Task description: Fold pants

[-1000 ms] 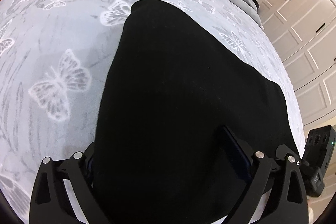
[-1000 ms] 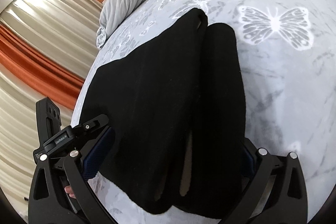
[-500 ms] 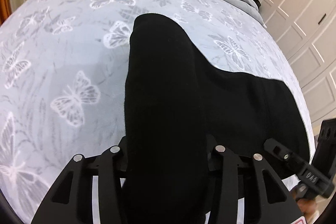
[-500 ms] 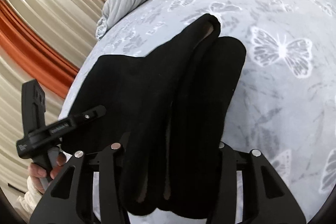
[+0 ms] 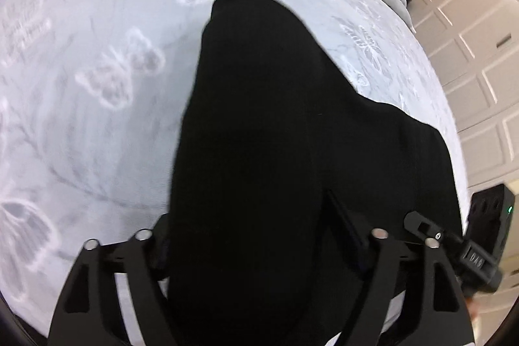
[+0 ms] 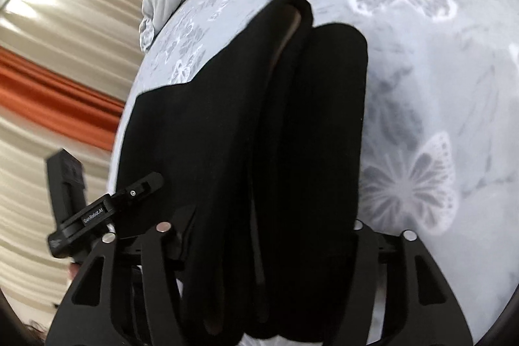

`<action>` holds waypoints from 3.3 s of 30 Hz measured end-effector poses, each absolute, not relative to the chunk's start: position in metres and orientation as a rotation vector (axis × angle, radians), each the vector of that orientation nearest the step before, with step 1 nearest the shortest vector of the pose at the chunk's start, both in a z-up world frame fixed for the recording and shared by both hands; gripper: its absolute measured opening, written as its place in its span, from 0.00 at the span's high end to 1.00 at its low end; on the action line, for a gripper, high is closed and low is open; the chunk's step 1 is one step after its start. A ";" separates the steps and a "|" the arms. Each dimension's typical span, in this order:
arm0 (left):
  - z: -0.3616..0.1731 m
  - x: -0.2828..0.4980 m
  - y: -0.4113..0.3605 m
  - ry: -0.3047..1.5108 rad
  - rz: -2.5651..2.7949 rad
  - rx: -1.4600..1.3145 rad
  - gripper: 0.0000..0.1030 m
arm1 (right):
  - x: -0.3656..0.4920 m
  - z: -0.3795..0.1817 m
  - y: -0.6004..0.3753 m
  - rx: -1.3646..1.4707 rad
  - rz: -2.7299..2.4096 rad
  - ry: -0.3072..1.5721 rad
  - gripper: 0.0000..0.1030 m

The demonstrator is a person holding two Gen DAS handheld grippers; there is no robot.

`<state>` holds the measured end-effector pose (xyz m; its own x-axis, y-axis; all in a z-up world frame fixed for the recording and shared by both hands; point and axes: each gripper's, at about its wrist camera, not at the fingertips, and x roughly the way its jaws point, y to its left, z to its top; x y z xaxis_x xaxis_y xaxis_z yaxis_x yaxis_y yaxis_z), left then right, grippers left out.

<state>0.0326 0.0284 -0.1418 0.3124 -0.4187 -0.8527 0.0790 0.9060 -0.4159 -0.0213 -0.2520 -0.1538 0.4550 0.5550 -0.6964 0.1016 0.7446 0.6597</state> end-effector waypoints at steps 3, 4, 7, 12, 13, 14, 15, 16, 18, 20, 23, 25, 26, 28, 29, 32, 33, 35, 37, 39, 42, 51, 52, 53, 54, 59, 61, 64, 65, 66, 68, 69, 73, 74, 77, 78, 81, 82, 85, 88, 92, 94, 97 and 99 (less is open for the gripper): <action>-0.134 0.030 0.026 1.203 -0.355 -0.341 0.44 | -0.022 -0.145 -0.242 0.616 0.298 1.053 0.52; -0.127 0.028 0.026 1.185 -0.352 -0.333 0.55 | -0.024 -0.140 -0.240 0.587 0.300 1.040 0.55; -0.107 0.020 0.024 1.131 -0.373 -0.302 0.63 | -0.031 -0.111 -0.226 0.494 0.318 0.955 0.61; -0.064 0.005 0.015 0.996 -0.376 -0.209 0.64 | -0.036 -0.073 -0.212 0.403 0.342 0.847 0.61; -0.055 0.002 0.012 0.964 -0.372 -0.187 0.64 | -0.035 -0.068 -0.212 0.401 0.342 0.834 0.61; -0.047 0.000 0.012 0.940 -0.369 -0.174 0.64 | -0.032 -0.063 -0.211 0.401 0.343 0.820 0.61; -0.040 -0.001 0.011 0.918 -0.366 -0.162 0.64 | -0.032 -0.056 -0.211 0.406 0.345 0.802 0.61; -0.033 -0.003 0.009 0.897 -0.366 -0.152 0.64 | -0.031 -0.052 -0.212 0.409 0.349 0.790 0.61; -0.016 -0.006 0.008 0.844 -0.364 -0.137 0.64 | -0.029 -0.040 -0.212 0.415 0.353 0.754 0.61; -0.005 -0.004 0.004 0.804 -0.362 -0.124 0.64 | -0.029 -0.030 -0.216 0.419 0.354 0.721 0.61; 0.011 -0.001 0.000 0.742 -0.353 -0.111 0.64 | -0.026 -0.013 -0.220 0.407 0.346 0.659 0.61; 0.023 0.001 -0.004 0.693 -0.341 -0.092 0.64 | -0.021 -0.001 -0.218 0.392 0.337 0.618 0.61; 0.028 0.001 -0.007 0.676 -0.336 -0.085 0.64 | -0.019 0.003 -0.218 0.386 0.333 0.599 0.61; 0.036 0.004 -0.010 0.639 -0.323 -0.070 0.64 | -0.019 0.011 -0.221 0.371 0.325 0.563 0.61; 0.041 0.008 -0.013 0.617 -0.315 -0.065 0.64 | -0.019 0.013 -0.222 0.362 0.321 0.546 0.61; 0.048 0.015 -0.019 0.578 -0.300 -0.047 0.63 | -0.006 0.022 -0.222 0.355 0.306 0.499 0.61; 0.050 0.019 -0.021 0.567 -0.294 -0.043 0.63 | 0.001 0.025 -0.222 0.358 0.304 0.487 0.61; 0.051 0.025 -0.023 0.551 -0.280 -0.041 0.63 | 0.012 0.027 -0.226 0.370 0.298 0.464 0.61; 0.051 0.035 -0.026 0.538 -0.269 -0.041 0.63 | 0.021 0.027 -0.228 0.379 0.294 0.449 0.61; 0.051 0.043 -0.026 0.526 -0.257 -0.035 0.63 | 0.032 0.025 -0.227 0.376 0.289 0.429 0.61; 0.051 0.052 -0.025 0.504 -0.240 -0.019 0.63 | 0.039 0.023 -0.226 0.387 0.291 0.421 0.61; 0.052 0.077 -0.022 0.457 -0.242 -0.001 0.63 | 0.060 0.022 -0.223 0.419 0.300 0.367 0.61; 0.051 0.079 -0.022 0.454 -0.243 0.001 0.63 | 0.064 0.022 -0.224 0.428 0.300 0.364 0.61; 0.050 0.082 -0.022 0.456 -0.244 0.000 0.63 | 0.064 0.022 -0.224 0.429 0.299 0.363 0.61; 0.048 0.085 -0.023 0.458 -0.244 -0.002 0.63 | 0.068 0.022 -0.225 0.429 0.296 0.362 0.61; 0.038 0.100 -0.027 0.484 -0.247 -0.007 0.63 | 0.077 0.018 -0.224 0.422 0.289 0.372 0.61; 0.034 0.106 -0.029 0.492 -0.247 -0.007 0.62 | 0.083 0.014 -0.225 0.421 0.289 0.377 0.61; 0.030 0.115 -0.033 0.500 -0.249 -0.011 0.62 | 0.092 0.009 -0.229 0.418 0.289 0.386 0.61; 0.028 0.119 -0.035 0.501 -0.250 -0.009 0.62 | 0.095 0.007 -0.230 0.415 0.287 0.386 0.61; 0.027 0.122 -0.037 0.502 -0.249 -0.006 0.62 | 0.098 0.005 -0.231 0.415 0.285 0.387 0.61; 0.023 0.129 -0.042 0.502 -0.246 0.001 0.62 | 0.107 -0.001 -0.236 0.426 0.284 0.395 0.61; 0.021 0.132 -0.044 0.506 -0.244 0.004 0.62 | 0.111 -0.003 -0.239 0.431 0.284 0.400 0.61; 0.009 0.150 -0.049 0.534 -0.238 -0.001 0.62 | 0.130 -0.014 -0.246 0.458 0.281 0.431 0.61; 0.006 0.153 -0.047 0.538 -0.236 -0.004 0.62 | 0.132 -0.016 -0.246 0.456 0.281 0.437 0.61; -0.007 0.167 -0.048 0.561 -0.229 -0.002 0.62 | 0.146 -0.025 -0.248 0.445 0.280 0.461 0.61; -0.011 0.170 -0.049 0.570 -0.228 -0.001 0.62 | 0.149 -0.028 -0.248 0.447 0.280 0.470 0.61; -0.021 0.180 -0.050 0.592 -0.232 -0.006 0.62 | 0.158 -0.038 -0.250 0.451 0.276 0.501 0.61; -0.026 0.184 -0.050 0.602 -0.233 -0.007 0.62 | 0.162 -0.042 -0.251 0.448 0.274 0.512 0.61; -0.037 0.191 -0.050 0.631 -0.234 -0.018 0.62 | 0.168 -0.052 -0.253 0.455 0.272 0.537 0.61; -0.052 0.197 -0.050 0.679 -0.229 -0.023 0.62 | 0.176 -0.069 -0.258 0.497 0.267 0.580 0.61; -0.072 0.203 -0.047 0.729 -0.213 -0.018 0.62 | 0.186 -0.091 -0.256 0.516 0.259 0.642 0.61; -0.080 0.207 -0.044 0.749 -0.205 -0.020 0.62 | 0.190 -0.097 -0.253 0.512 0.256 0.660 0.61; -0.088 0.210 -0.042 0.760 -0.202 -0.015 0.62 | 0.195 -0.105 -0.245 0.497 0.251 0.682 0.61; -0.090 0.210 -0.042 0.759 -0.203 -0.011 0.62 | 0.198 -0.107 -0.244 0.495 0.247 0.685 0.61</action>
<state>0.2097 -0.0416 -0.0903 0.7070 -0.1871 -0.6820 0.1789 0.9803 -0.0835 0.1977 -0.2436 -0.1073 0.7519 0.3748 -0.5424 -0.0575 0.8568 0.5124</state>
